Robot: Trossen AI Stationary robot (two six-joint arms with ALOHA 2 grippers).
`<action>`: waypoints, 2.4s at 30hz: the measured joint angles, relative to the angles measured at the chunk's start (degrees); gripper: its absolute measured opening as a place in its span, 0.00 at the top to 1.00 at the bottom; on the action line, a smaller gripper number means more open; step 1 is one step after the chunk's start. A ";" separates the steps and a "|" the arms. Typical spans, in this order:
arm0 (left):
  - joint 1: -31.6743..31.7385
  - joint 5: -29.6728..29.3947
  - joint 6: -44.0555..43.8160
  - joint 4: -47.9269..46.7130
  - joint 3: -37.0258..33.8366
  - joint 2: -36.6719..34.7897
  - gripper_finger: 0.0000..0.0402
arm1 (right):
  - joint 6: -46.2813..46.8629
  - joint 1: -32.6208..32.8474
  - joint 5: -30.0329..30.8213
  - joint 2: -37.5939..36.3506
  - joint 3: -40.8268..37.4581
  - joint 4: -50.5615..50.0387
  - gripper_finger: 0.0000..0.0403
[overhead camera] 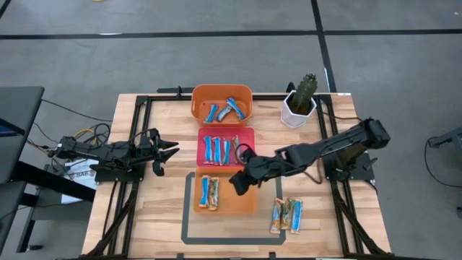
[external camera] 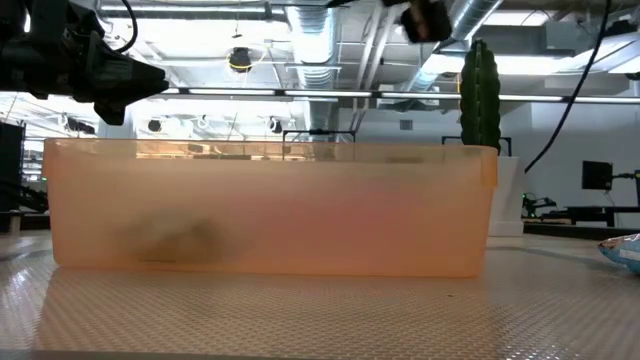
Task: Pick and place Granola Bars by type
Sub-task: Put the yellow granola bar into the bottom orange bin
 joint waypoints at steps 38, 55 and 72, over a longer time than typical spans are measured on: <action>0.01 0.02 0.01 -0.02 0.00 0.00 0.74 | 10.67 12.66 3.75 -14.73 0.00 -26.51 0.81; 0.02 0.02 0.01 -0.02 0.01 0.00 0.74 | 39.68 27.24 3.69 -12.74 0.04 -48.90 0.81; 0.02 0.02 0.00 -0.02 -0.01 0.00 0.74 | 52.98 32.22 1.23 -7.21 0.00 -52.95 0.81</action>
